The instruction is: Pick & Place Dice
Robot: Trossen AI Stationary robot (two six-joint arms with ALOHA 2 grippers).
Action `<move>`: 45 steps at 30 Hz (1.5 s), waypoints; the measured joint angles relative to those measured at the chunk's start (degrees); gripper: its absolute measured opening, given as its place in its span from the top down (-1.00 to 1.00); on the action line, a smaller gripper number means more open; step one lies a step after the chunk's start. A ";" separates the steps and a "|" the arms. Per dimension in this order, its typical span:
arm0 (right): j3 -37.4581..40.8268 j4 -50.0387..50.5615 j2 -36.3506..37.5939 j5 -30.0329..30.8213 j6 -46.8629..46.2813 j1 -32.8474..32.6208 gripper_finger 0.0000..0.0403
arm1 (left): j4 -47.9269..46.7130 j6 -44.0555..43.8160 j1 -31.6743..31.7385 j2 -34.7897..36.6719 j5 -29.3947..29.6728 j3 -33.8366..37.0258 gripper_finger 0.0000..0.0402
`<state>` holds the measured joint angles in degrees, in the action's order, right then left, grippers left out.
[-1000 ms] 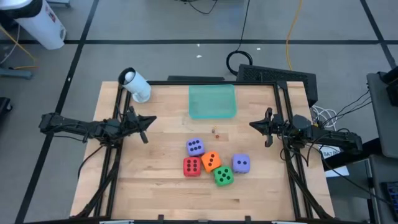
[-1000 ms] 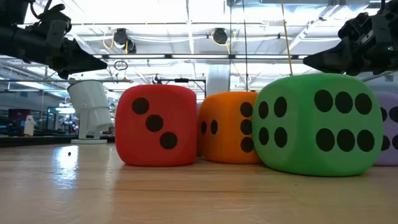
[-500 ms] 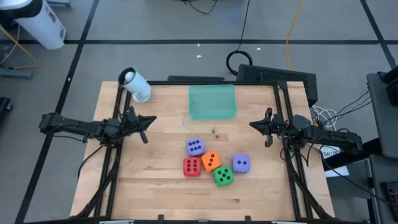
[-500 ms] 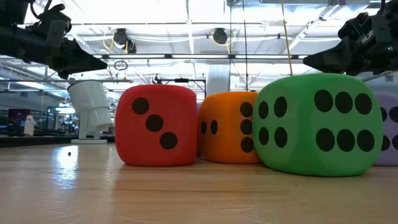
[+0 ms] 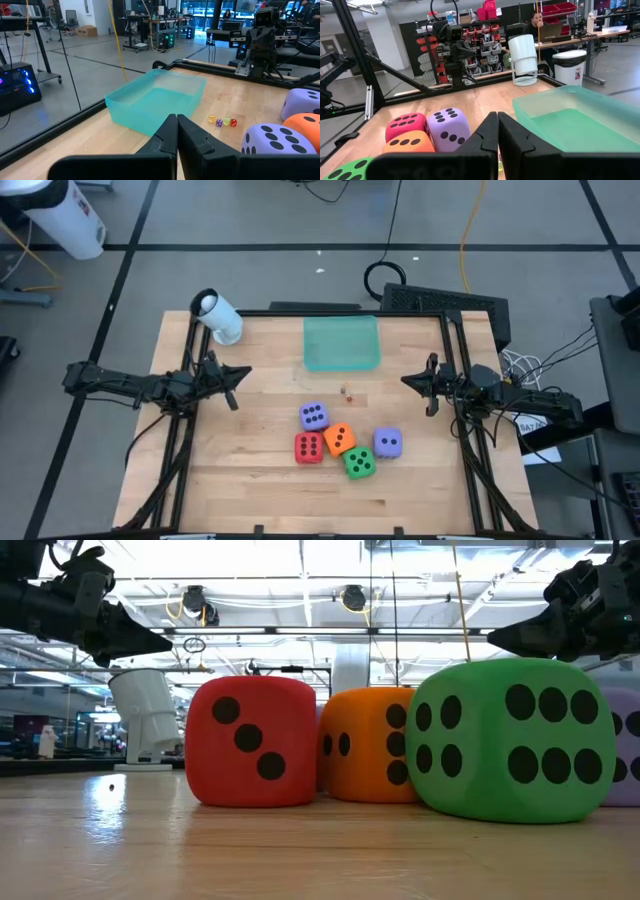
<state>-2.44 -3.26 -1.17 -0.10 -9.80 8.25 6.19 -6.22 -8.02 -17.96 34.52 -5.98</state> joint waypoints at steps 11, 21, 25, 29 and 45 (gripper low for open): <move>0.00 0.02 0.01 -0.01 0.02 0.00 1.00 | 0.87 1.18 -0.01 0.00 0.10 0.01 0.97; 0.00 0.00 0.02 0.00 0.01 0.00 1.00 | 5.05 -1.78 0.01 0.00 -2.05 0.02 0.97; 0.00 0.00 0.01 0.00 0.01 0.00 1.00 | 5.85 -0.67 0.01 0.00 -8.09 0.02 0.97; 0.02 -0.16 0.02 0.00 0.35 0.00 1.00 | 5.96 -0.49 -0.01 0.00 -10.37 0.02 0.97; 0.00 -0.30 0.01 0.06 -0.03 0.00 1.00 | 10.97 -1.30 0.45 -0.02 -10.31 0.02 0.97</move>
<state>-2.44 -3.56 -1.16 -0.03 -9.82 8.25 17.16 -7.52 -7.57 -17.98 24.21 -5.96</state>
